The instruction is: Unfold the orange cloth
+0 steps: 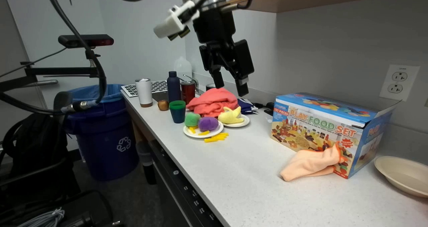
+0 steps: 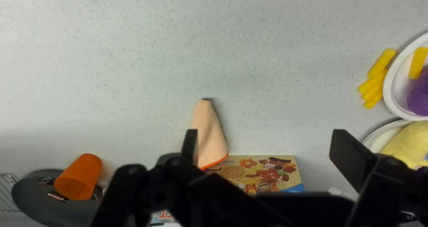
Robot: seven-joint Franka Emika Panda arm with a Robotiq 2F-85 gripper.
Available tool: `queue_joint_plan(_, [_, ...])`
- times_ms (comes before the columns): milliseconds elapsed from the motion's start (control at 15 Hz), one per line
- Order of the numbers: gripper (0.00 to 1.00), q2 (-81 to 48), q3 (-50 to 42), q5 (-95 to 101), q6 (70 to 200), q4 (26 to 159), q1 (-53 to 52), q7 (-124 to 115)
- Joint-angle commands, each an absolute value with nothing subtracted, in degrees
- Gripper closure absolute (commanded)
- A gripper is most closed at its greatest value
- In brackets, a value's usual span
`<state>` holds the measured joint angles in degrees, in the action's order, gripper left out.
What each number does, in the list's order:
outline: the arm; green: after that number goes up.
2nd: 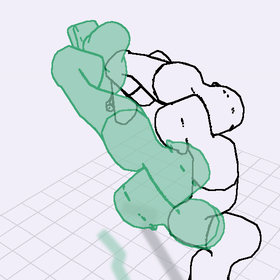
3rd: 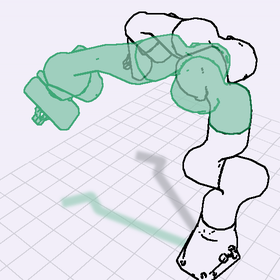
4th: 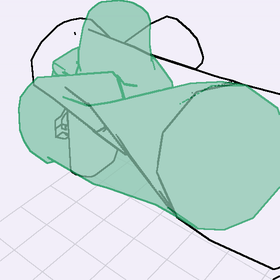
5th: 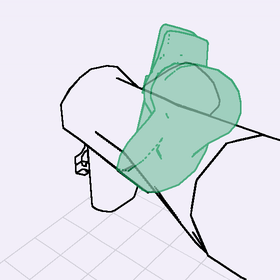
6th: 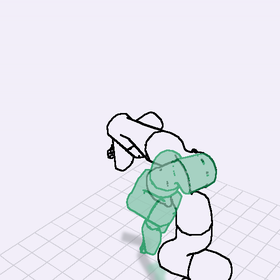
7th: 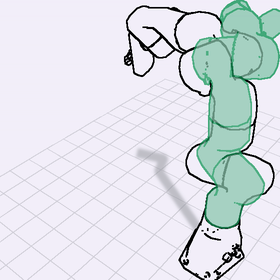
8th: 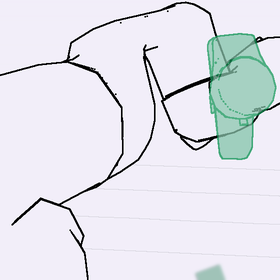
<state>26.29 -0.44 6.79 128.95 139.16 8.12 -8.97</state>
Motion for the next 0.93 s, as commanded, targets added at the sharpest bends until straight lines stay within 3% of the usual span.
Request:
queue_joint_plan(0, [0.00,11.54,2.11,9.56,133.07,129.81,8.41,-15.09])
queue_joint_plan(67, [0.00,19.32,0.50,8.16,132.13,135.83,7.51,-12.35])
queue_joint_plan(867, [0.00,4.82,-3.87,9.19,138.93,127.25,9.62,-15.25])
